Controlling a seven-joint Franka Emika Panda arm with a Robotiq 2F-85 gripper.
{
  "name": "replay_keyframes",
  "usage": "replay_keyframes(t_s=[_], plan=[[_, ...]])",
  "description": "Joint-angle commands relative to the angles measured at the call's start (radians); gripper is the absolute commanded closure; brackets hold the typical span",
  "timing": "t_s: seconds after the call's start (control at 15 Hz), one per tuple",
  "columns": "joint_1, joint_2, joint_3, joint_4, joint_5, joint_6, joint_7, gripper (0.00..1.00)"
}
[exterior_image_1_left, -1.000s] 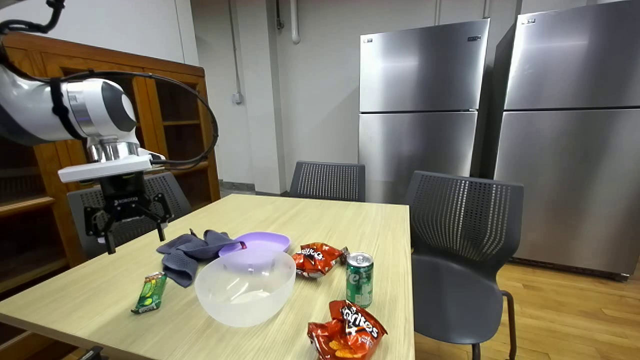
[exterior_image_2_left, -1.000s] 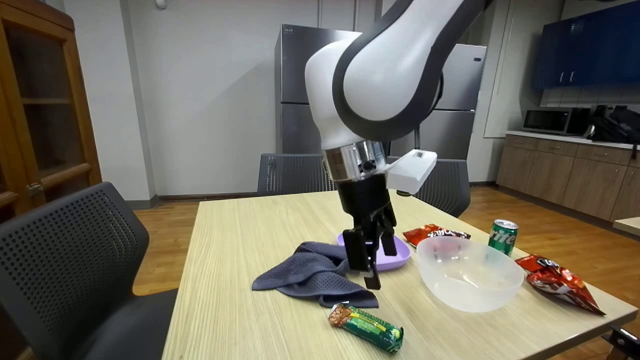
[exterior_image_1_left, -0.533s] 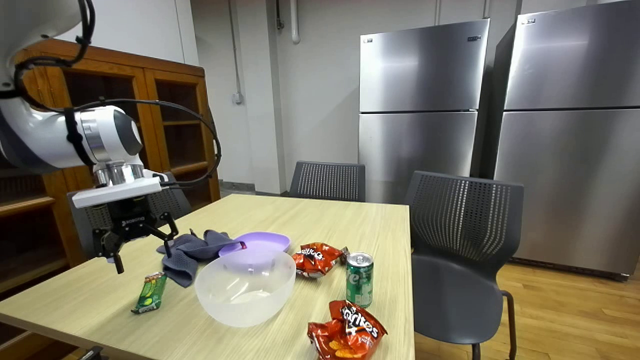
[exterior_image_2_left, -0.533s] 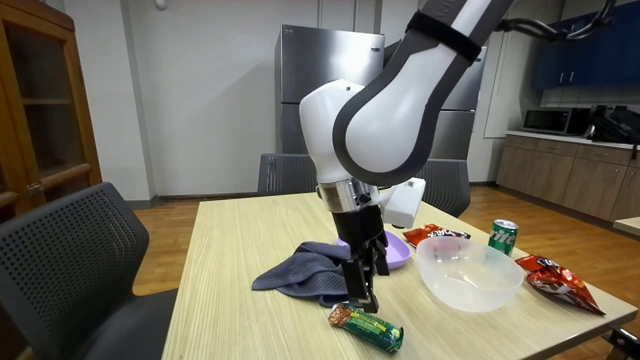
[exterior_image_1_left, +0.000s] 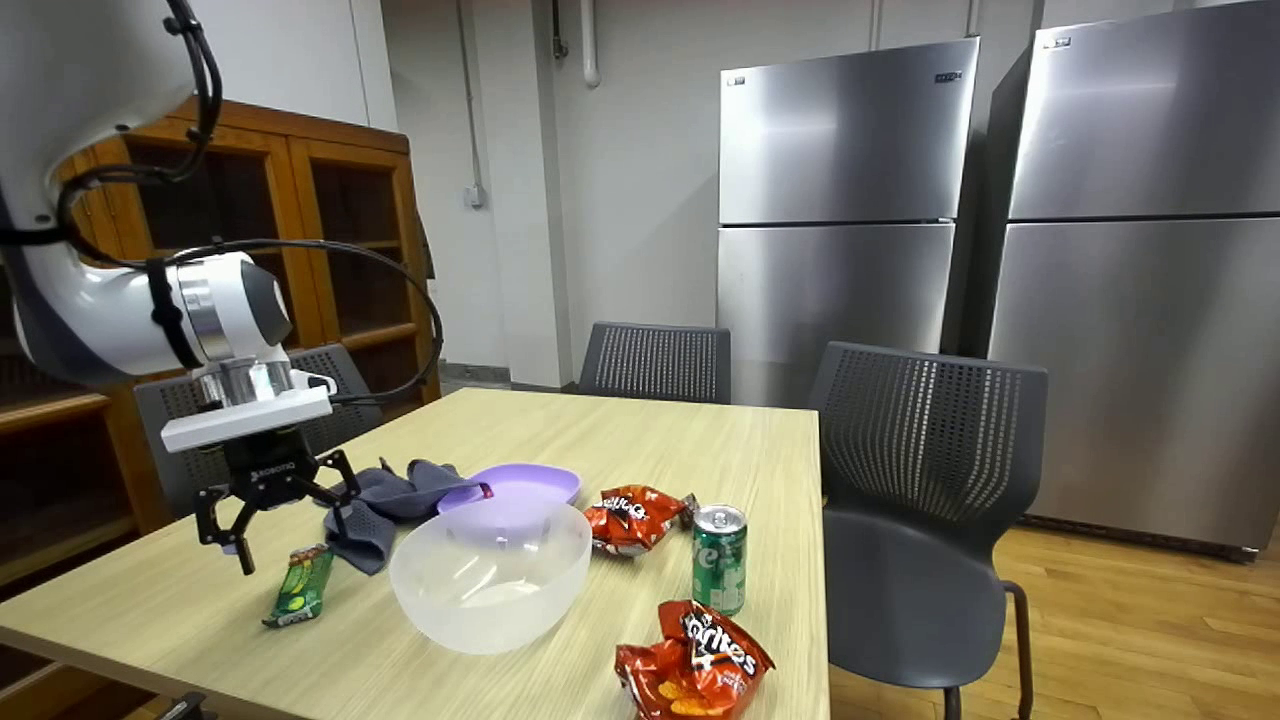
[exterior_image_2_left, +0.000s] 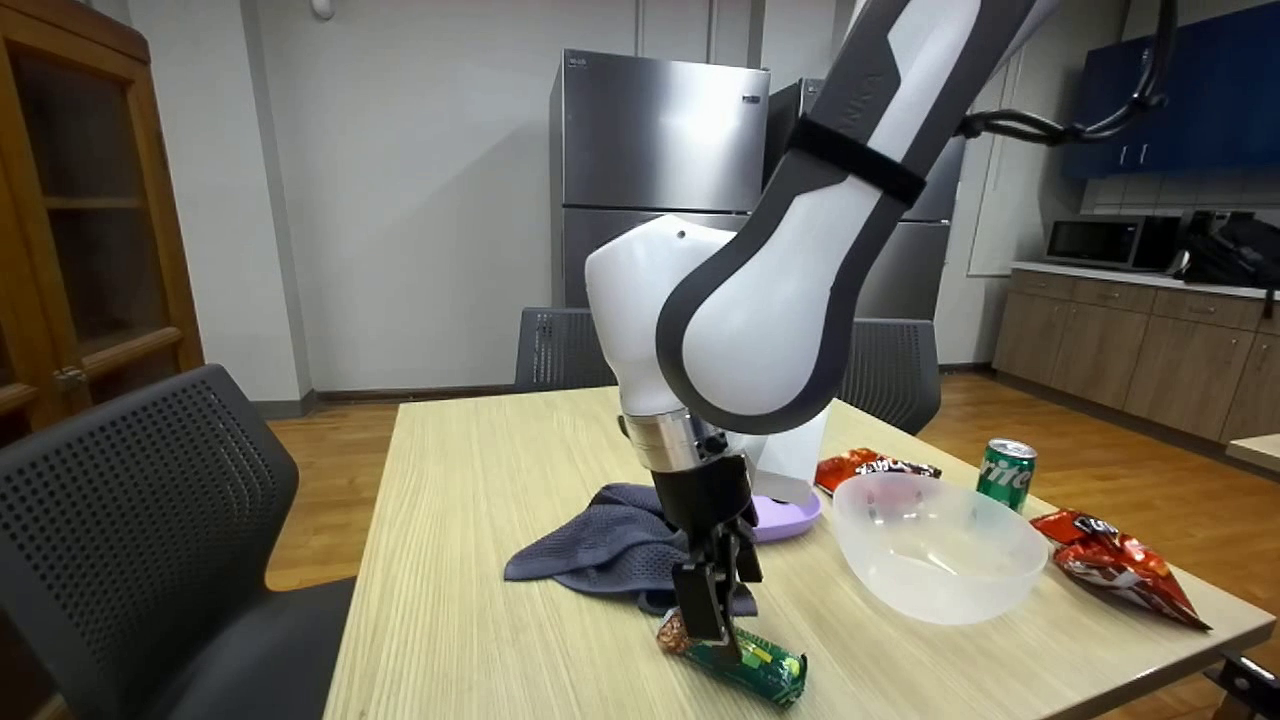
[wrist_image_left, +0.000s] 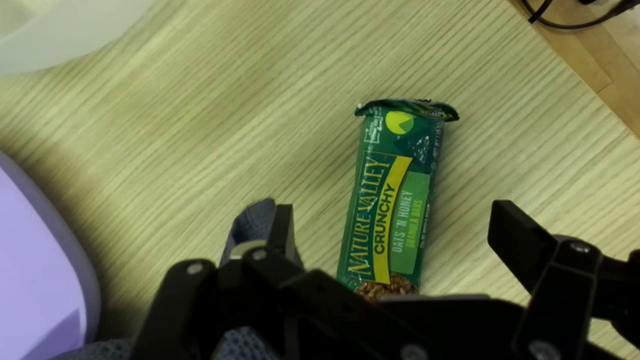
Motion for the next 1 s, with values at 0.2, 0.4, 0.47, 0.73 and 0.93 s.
replay_keyframes(t_s=[0.2,0.4,0.47,0.73,0.93], plan=[[0.043,0.045,-0.027,0.01,-0.023,0.071,0.027,0.0],[0.054,0.059,-0.041,-0.002,-0.024,0.123,0.031,0.0],[0.056,0.06,-0.045,-0.007,-0.023,0.14,0.032,0.0],[0.068,0.062,-0.066,-0.024,-0.024,0.184,0.037,0.0],[0.073,0.063,-0.075,-0.031,-0.022,0.196,0.034,0.0]])
